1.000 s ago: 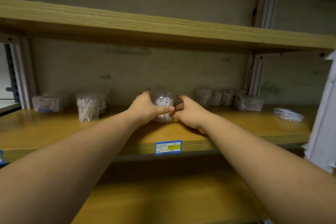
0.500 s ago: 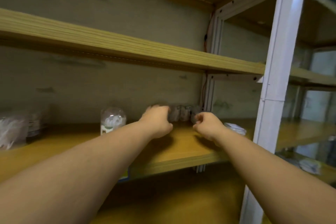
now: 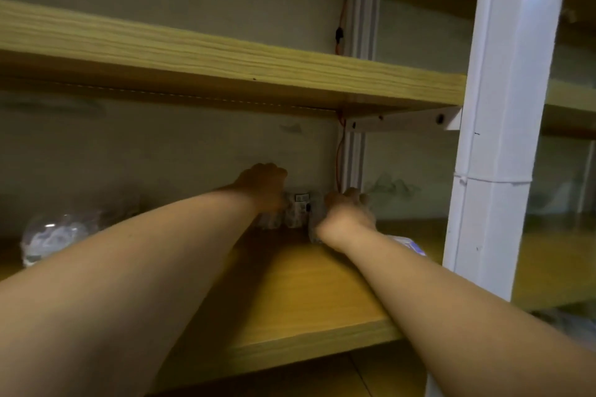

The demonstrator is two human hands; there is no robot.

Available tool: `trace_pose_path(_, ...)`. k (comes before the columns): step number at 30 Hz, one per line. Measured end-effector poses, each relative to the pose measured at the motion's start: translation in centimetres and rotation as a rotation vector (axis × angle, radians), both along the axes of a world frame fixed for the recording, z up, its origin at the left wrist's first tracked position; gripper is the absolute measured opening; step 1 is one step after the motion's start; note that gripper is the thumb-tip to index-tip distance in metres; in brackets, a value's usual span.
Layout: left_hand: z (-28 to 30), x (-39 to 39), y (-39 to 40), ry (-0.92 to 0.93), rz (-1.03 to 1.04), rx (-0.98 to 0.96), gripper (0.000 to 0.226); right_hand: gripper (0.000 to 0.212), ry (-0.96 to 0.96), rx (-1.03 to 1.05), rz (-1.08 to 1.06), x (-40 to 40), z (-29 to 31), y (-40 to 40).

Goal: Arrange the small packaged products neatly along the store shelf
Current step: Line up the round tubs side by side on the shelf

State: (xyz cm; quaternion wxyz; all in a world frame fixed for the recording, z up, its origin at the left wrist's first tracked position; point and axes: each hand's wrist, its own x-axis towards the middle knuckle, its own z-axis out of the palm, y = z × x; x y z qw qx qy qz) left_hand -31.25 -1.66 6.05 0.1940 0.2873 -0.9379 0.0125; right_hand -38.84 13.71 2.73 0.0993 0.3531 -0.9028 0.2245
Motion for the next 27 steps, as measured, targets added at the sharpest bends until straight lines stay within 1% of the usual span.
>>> trace_pose_path(4,-0.7,-3.4,-1.0,-0.057,0.009,-0.052,0.079,0.059,0.062,0.088,0.002,-0.3,-0.6,-0.8)
trace_pose_path(8,-1.9,-5.0,-1.3,-0.145,0.067,-0.068,0.078,0.059,0.077,0.071,-0.01,-0.5,-0.8,-0.8)
trace_pose_path(12,-1.7,-5.3,-1.3,-0.201,0.096,-0.093,0.068,0.061,0.071,0.081,-0.007,-0.8,-0.5,-0.8)
trace_pose_path(14,-1.5,-5.1,-1.1,-0.198,0.073,-0.062,0.066,0.066,0.057,0.092,0.001,-0.7,-0.2,-0.7)
trace_pose_path(16,-1.3,-4.9,-1.2,-0.18,0.037,-0.038,0.071,0.067,0.053,0.095,0.0,-0.6,-0.1,-0.6)
trace_pose_path(18,-1.0,-4.5,-1.3,-0.168,0.017,-0.014,0.074,0.065,0.054,0.102,-0.003,-0.7,-0.1,-0.7)
trace_pose_path(23,-0.8,-3.2,-0.5,-0.133,-0.05,0.086,0.073,0.057,0.079,0.087,-0.009,-0.9,-0.4,-1.1)
trace_pose_path(25,-0.9,-2.8,-0.1,-0.137,-0.064,0.08,0.069,0.063,0.113,0.082,0.014,-1.1,-0.5,-1.3)
trace_pose_path(27,-0.9,-2.3,0.3,-0.135,-0.067,0.073,0.065,0.075,0.13,0.082,0.092,-1.4,-0.3,-1.8)
